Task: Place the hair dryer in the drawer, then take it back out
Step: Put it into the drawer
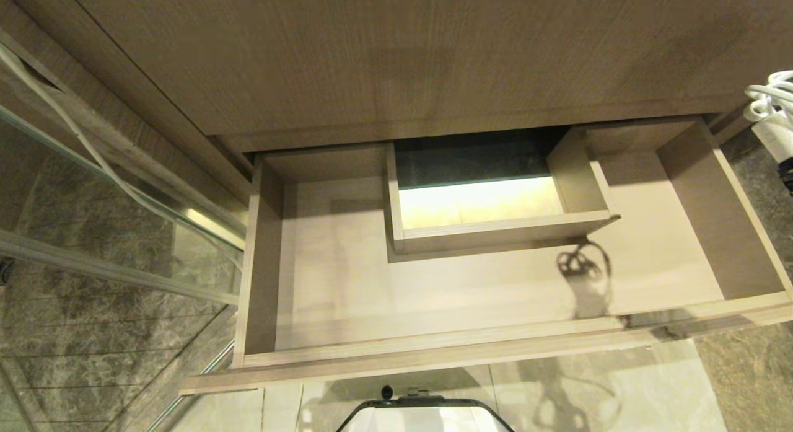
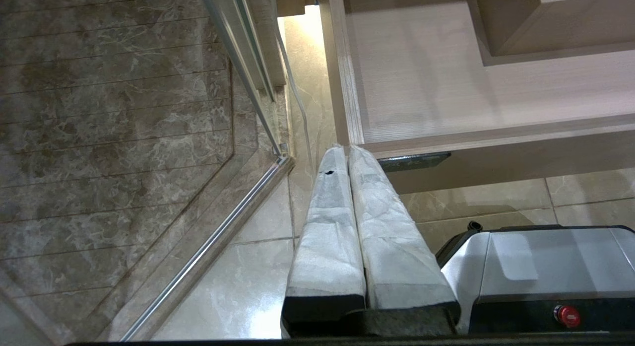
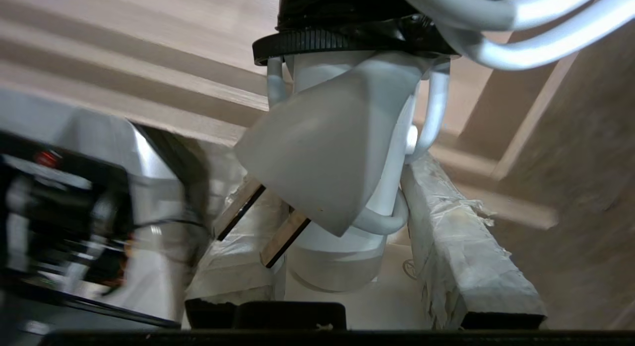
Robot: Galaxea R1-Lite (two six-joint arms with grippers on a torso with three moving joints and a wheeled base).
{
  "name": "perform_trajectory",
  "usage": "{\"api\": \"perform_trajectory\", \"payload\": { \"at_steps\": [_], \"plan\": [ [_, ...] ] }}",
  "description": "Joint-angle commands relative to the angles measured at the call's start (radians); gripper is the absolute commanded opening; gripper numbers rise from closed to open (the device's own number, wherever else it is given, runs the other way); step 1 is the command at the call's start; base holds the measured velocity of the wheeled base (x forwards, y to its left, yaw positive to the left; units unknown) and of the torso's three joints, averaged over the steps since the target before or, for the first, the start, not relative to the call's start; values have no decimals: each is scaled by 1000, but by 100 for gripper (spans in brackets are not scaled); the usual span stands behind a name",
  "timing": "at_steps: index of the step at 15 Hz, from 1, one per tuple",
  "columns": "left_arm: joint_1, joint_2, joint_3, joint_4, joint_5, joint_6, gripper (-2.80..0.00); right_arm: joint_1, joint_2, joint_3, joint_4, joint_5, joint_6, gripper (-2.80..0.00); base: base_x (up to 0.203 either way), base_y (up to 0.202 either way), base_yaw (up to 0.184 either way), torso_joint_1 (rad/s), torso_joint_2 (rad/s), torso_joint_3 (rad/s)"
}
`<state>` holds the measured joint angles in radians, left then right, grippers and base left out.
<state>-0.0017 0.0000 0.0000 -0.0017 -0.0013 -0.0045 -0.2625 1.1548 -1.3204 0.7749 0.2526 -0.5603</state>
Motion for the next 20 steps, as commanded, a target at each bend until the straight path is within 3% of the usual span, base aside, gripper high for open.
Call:
{"api": "perform_trajectory", "payload": {
  "at_steps": [1, 4, 5, 7, 10, 12, 16, 20],
  "plan": [
    [0, 0, 2, 0, 0, 0, -280, -18, 57, 12, 6, 2, 102, -280, 0, 0, 0, 20, 6, 40],
    [0, 0, 0, 0, 0, 0, -280, -44, 154, 3, -17, 3, 212, -280, 0, 0, 0, 5, 2, 14],
    [0, 0, 0, 0, 0, -1, -280, -51, 200, 11, -91, 2, 220, -280, 0, 0, 0, 0, 0, 0],
    [-1, 0, 0, 0, 0, 0, -280, -60, 265, 24, -206, -6, 224, -280, 0, 0, 0, 0, 0, 0],
    [0, 0, 0, 0, 0, 0, -280, -86, 395, 29, -306, -129, 214, -280, 0, 0, 0, 0, 0, 0],
    [0, 0, 0, 0, 0, -2, -280, -107, 438, 32, -373, -161, 209, -280, 0, 0, 0, 0, 0, 0],
    [0, 0, 0, 0, 0, 0, -280, -115, 556, 33, -473, -165, 208, -280, 0, 0, 0, 0, 0, 0],
    [0, 0, 0, 0, 0, 0, -280, -114, 645, 42, -736, -165, 196, -280, 0, 0, 0, 0, 0, 0]
  ]
}}
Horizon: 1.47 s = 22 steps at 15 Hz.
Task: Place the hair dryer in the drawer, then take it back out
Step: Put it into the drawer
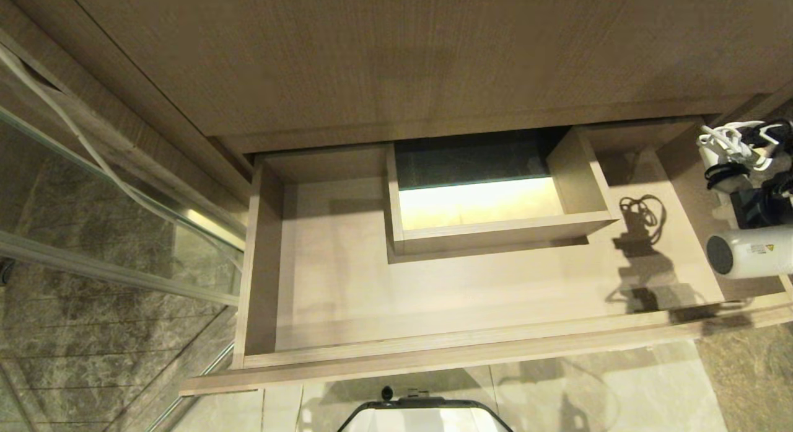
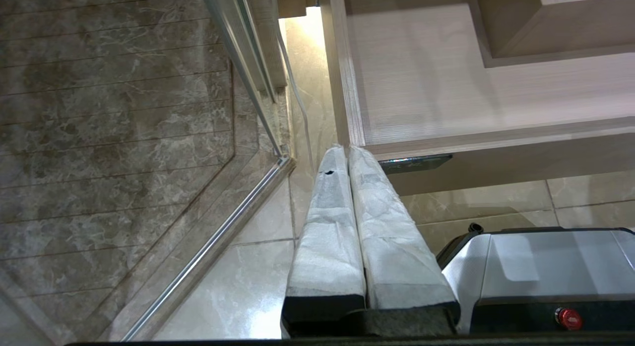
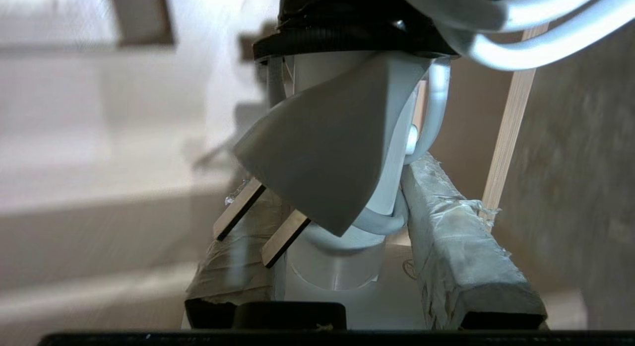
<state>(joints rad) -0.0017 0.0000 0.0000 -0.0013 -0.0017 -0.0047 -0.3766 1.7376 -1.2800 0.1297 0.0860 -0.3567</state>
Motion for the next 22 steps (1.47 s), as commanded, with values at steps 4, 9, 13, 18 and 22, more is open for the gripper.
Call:
{"api": "perform_trajectory", "payload": {
  "at_steps": [4, 9, 13, 18, 22],
  "plan": [
    [0, 0, 0, 0, 0, 0, -280, 1, 124, 21, -290, 0, -48, -280, 0, 0, 0, 0, 0, 0],
    [-1, 0, 0, 0, 2, -1, -280, 3, 198, 31, -417, 0, -84, -280, 0, 0, 0, 0, 0, 0],
    [0, 0, 0, 0, 0, 0, -280, 10, 267, 16, -435, 1, -96, -280, 0, 0, 0, 0, 0, 0],
    [0, 0, 0, 0, 0, 0, -280, 48, 412, -66, -470, 1, -97, -280, 0, 0, 0, 0, 0, 0],
    [0, 0, 1, 0, 0, -1, -280, 79, 504, -127, -539, 0, -100, -280, 0, 0, 0, 0, 0, 0]
  ]
}}
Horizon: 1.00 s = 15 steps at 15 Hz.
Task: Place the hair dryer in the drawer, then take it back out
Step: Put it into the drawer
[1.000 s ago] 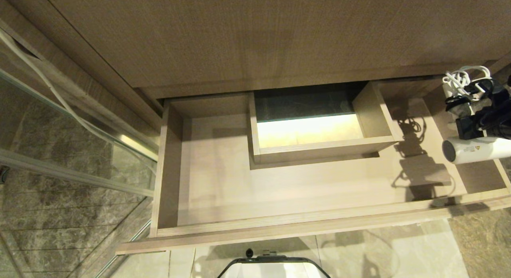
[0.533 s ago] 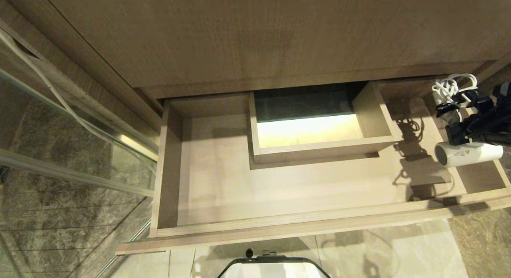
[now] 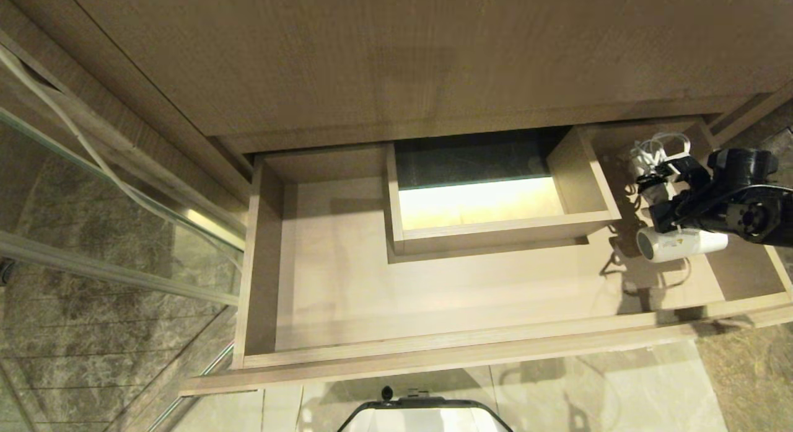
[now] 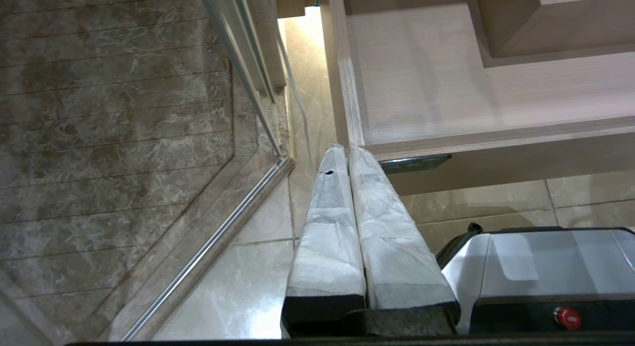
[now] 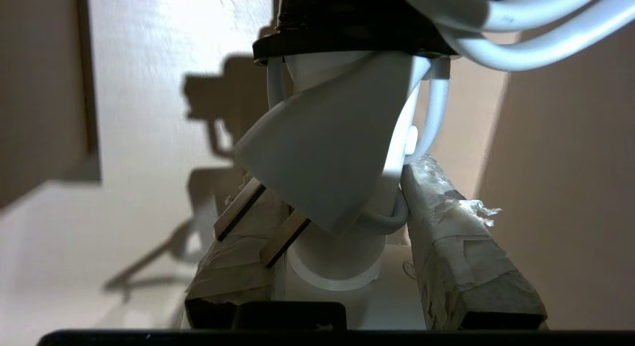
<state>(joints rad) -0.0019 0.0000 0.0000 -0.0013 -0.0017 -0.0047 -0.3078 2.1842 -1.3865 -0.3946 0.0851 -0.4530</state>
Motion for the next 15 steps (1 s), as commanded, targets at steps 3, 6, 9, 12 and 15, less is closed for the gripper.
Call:
{"api": "perform_trajectory", "payload": {
  "at_steps": [3, 6, 9, 12, 15],
  "plan": [
    [0, 0, 0, 0, 0, 0, -280, 13, 89, -49, -27, -1, -58, -280, 0, 0, 0, 0, 0, 0],
    [0, 0, 1, 0, 0, 0, -280, 12, 91, -40, -66, 2, -59, -280, 0, 0, 0, 0, 0, 0],
    [0, 0, 1, -2, 0, 0, -280, 9, 60, -45, -74, -1, -94, -280, 0, 0, 0, 0, 0, 0],
    [0, 0, 2, 0, 0, -1, -280, -2, 29, -23, -94, 0, -95, -280, 0, 0, 0, 0, 0, 0],
    [0, 0, 0, 0, 0, 0, -280, -18, -1, 34, -103, 2, -82, -280, 0, 0, 0, 0, 0, 0]
  ]
}}
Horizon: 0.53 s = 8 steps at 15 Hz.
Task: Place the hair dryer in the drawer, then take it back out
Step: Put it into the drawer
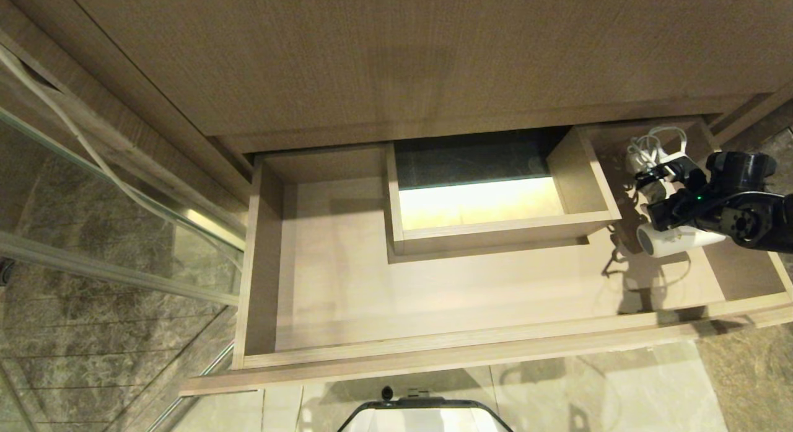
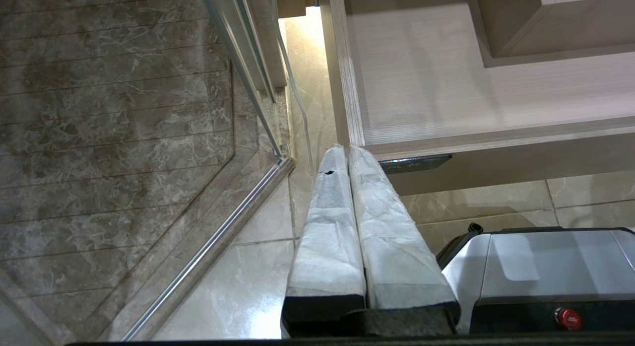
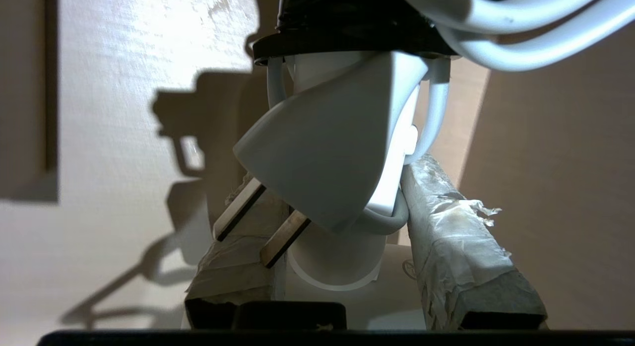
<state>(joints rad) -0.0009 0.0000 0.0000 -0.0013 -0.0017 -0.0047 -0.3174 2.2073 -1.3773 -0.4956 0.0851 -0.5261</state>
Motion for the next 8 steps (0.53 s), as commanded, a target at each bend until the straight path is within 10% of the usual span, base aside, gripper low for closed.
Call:
{"api": "perform_trajectory", "payload": {
  "at_steps": [1, 8],
  "plan": [
    [-1, 0, 0, 0, 1, 0, -280, -9, -24, 26, -1, 2, -12, -280, 0, 0, 0, 0, 0, 0],
    [-1, 0, 2, 0, 0, 0, -280, -6, 34, 17, 32, -33, -60, -280, 0, 0, 0, 0, 0, 0]
  ]
}}
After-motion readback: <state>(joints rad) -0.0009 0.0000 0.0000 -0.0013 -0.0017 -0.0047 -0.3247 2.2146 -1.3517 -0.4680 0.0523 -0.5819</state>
